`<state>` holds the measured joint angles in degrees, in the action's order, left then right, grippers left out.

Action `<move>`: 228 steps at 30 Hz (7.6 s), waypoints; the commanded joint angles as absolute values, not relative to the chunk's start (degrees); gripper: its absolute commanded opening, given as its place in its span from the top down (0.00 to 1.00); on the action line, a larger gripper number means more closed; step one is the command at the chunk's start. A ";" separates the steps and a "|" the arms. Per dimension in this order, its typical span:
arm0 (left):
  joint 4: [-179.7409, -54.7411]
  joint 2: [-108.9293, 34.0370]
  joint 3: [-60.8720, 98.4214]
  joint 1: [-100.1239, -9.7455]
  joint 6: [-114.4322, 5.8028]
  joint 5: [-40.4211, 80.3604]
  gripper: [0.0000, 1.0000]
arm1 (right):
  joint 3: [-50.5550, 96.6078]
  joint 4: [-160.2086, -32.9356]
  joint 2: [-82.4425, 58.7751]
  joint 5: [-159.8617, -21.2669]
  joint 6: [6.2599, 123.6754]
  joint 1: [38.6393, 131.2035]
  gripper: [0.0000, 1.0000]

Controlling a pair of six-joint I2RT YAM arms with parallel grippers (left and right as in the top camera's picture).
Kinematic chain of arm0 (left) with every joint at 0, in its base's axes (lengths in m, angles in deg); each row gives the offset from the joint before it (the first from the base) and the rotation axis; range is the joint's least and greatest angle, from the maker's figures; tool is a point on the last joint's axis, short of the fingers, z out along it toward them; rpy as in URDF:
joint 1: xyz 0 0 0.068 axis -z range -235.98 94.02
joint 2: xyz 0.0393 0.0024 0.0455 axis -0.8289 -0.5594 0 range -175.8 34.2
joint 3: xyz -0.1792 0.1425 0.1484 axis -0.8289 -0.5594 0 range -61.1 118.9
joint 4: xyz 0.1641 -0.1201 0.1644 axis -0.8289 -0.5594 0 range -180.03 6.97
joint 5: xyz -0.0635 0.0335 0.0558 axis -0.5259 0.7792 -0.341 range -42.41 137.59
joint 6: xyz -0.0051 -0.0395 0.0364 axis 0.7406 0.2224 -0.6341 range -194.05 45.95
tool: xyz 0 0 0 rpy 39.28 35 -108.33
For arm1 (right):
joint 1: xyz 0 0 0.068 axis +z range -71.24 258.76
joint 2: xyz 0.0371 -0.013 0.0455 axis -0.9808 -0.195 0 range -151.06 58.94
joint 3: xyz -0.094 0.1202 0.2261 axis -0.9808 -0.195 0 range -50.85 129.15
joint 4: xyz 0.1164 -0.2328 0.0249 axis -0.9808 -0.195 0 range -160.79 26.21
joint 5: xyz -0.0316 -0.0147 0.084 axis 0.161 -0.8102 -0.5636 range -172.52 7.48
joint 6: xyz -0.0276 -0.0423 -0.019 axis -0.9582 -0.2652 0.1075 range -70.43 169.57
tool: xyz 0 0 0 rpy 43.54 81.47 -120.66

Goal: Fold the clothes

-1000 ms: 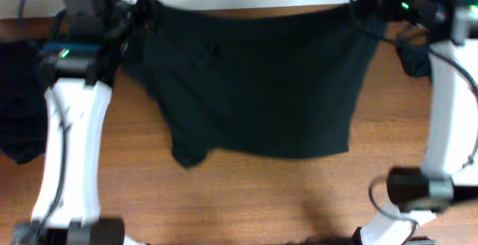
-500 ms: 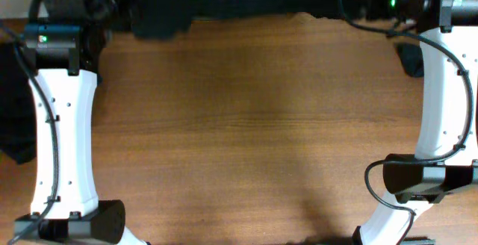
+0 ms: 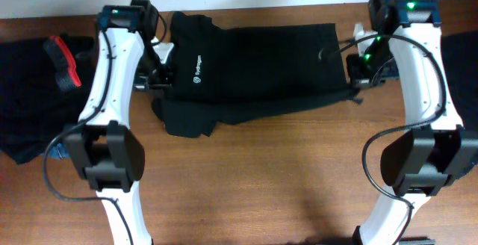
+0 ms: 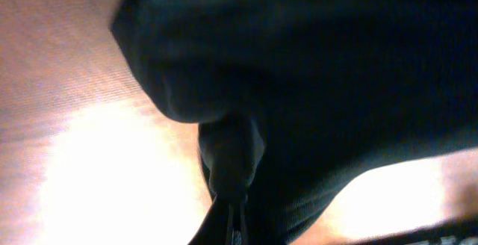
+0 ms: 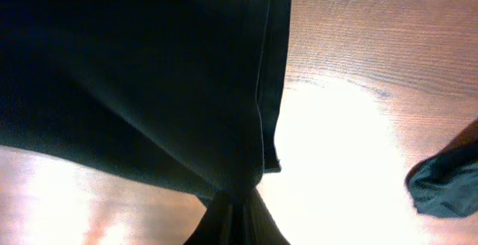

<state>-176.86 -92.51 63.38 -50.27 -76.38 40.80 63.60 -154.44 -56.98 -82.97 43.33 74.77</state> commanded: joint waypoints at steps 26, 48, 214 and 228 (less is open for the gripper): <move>-179.76 -94.37 58.14 -47.89 -82.48 41.59 0.31 | 54.69 -154.33 -56.87 -72.78 44.51 73.35 0.84; -157.67 -99.05 68.28 -53.55 -79.70 38.81 0.80 | 55.17 -142.70 -56.89 -90.97 40.97 73.15 0.93; -178.56 -97.98 56.72 -48.85 -64.66 39.49 0.13 | 29.66 -120.91 -64.65 -85.07 44.47 68.98 0.96; -163.83 -97.59 44.78 -48.19 -67.61 27.64 0.51 | 29.66 -120.93 -64.65 -85.07 44.49 68.98 0.96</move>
